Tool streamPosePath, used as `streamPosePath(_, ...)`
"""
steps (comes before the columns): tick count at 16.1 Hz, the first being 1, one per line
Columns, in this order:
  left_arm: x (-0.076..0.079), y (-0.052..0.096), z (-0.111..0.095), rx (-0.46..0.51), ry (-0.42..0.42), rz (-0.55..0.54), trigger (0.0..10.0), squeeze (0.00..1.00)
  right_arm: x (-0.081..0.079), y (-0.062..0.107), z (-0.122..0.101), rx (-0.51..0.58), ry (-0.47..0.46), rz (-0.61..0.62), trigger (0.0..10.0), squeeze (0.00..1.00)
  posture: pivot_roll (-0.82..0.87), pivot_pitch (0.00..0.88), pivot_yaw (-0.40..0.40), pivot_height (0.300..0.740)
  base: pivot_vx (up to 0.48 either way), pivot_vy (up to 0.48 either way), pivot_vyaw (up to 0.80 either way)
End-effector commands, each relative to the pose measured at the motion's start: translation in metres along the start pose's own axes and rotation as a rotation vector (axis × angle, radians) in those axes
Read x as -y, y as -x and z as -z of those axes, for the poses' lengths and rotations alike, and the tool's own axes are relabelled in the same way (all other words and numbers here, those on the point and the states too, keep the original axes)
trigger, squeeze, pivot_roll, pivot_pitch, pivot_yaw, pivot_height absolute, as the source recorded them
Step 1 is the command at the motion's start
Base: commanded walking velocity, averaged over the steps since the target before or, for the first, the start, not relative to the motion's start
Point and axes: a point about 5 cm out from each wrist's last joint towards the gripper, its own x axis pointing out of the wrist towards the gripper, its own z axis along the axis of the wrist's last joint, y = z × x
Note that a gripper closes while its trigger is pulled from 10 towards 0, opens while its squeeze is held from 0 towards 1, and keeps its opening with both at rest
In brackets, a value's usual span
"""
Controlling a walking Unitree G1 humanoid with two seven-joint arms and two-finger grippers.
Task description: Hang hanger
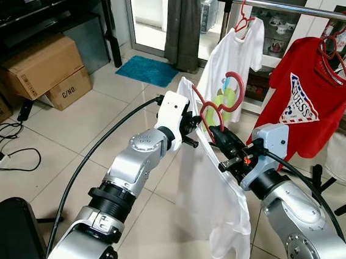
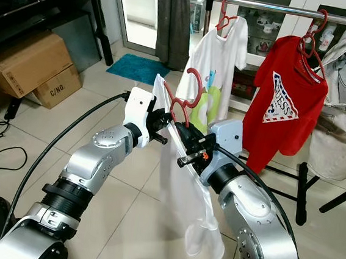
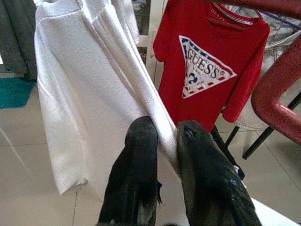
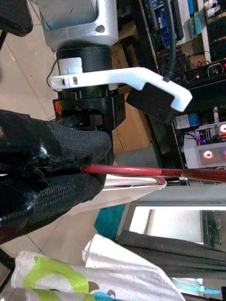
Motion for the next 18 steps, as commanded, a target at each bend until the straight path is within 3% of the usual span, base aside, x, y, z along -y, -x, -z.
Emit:
streamPosePath(1, -0.001, 0.0, 0.001, -0.009, -0.01, -0.009, 0.0, 0.0, -0.005, -0.002, -0.013, 0.069, 0.005, -0.036, 0.0, 0.0, -0.05, 0.01, 0.09, 0.74, 0.0, 0.0, 0.0)
streamPosePath(8, -0.004, 0.006, -0.001, 0.01, -0.032, -0.016, 0.0, 0.0, 0.0, -0.002, -0.009, 0.053, 0.004, 0.013, 0.0, 0.0, -0.05, 0.019, 0.09, 0.74, 0.0, 0.0, 0.0)
streamPosePath(14, 0.0, 0.019, -0.008, 0.066, -0.006, 0.058, 0.0, 0.0, 0.011, 0.0, -0.006, 0.033, 0.031, 0.115, 0.0, 0.0, -0.04, 0.029, 0.096, 0.74, 0.0, 0.0, 0.0)
streamPosePath(18, -0.005, 0.041, -0.014, 0.145, 0.019, 0.092, 0.0, 0.0, 0.021, 0.001, -0.001, 0.008, 0.058, 0.203, 0.0, 0.0, -0.04, 0.024, 0.101, 0.74, 0.0, 0.0, 0.0)
